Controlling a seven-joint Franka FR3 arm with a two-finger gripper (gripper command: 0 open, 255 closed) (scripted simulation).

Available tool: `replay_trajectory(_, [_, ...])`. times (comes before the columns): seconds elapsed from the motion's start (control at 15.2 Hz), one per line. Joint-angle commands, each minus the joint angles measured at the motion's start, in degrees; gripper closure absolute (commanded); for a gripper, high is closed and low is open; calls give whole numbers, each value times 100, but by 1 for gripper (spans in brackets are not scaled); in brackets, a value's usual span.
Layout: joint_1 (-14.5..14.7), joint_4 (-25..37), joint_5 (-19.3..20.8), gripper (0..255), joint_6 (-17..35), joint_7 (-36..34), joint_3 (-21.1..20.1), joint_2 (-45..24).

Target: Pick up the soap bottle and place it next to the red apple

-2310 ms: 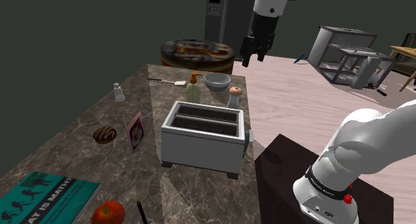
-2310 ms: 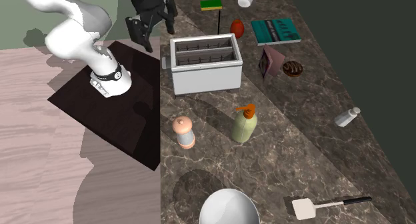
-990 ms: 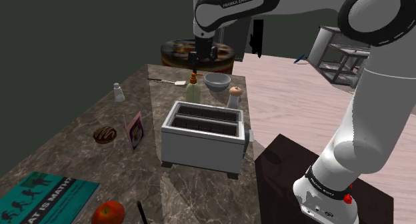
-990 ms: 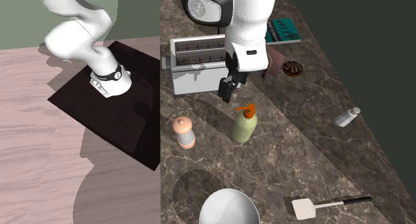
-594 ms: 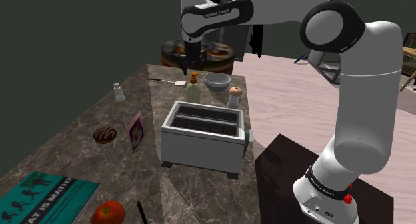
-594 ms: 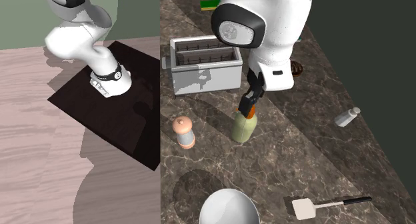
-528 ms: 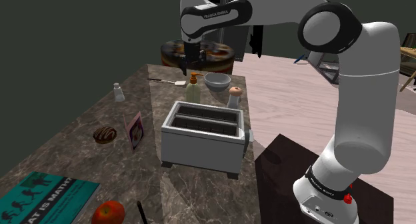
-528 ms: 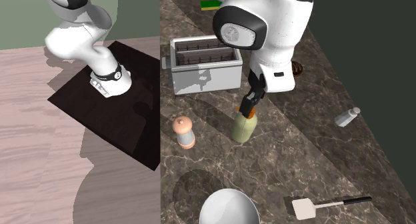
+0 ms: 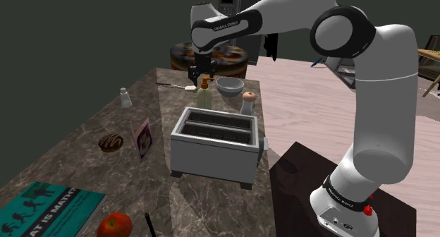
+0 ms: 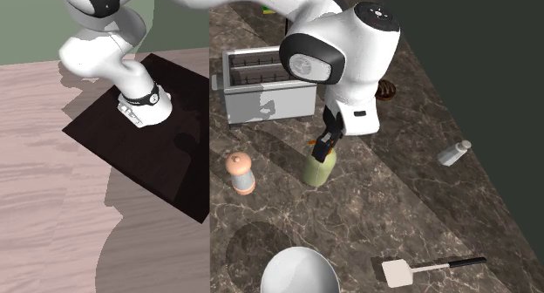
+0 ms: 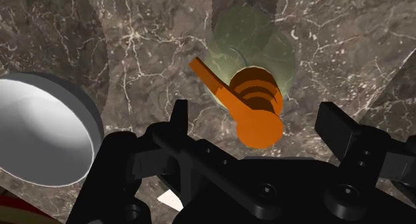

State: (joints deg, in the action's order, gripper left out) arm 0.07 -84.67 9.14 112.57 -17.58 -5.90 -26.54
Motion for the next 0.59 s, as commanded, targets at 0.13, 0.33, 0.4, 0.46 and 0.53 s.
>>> replay_trajectory(0.13, [2,-9,4,0,31,-5,1,-19])
replay_trajectory(0.33, [2,-9,4,0,31,-5,1,-19])
replay_trajectory(0.4, [2,-10,4,255,32,-5,1,-19])
replay_trajectory(0.46, [2,-10,4,255,32,-5,1,-19])
replay_trajectory(0.53, [2,-10,4,255,31,-5,1,-19])
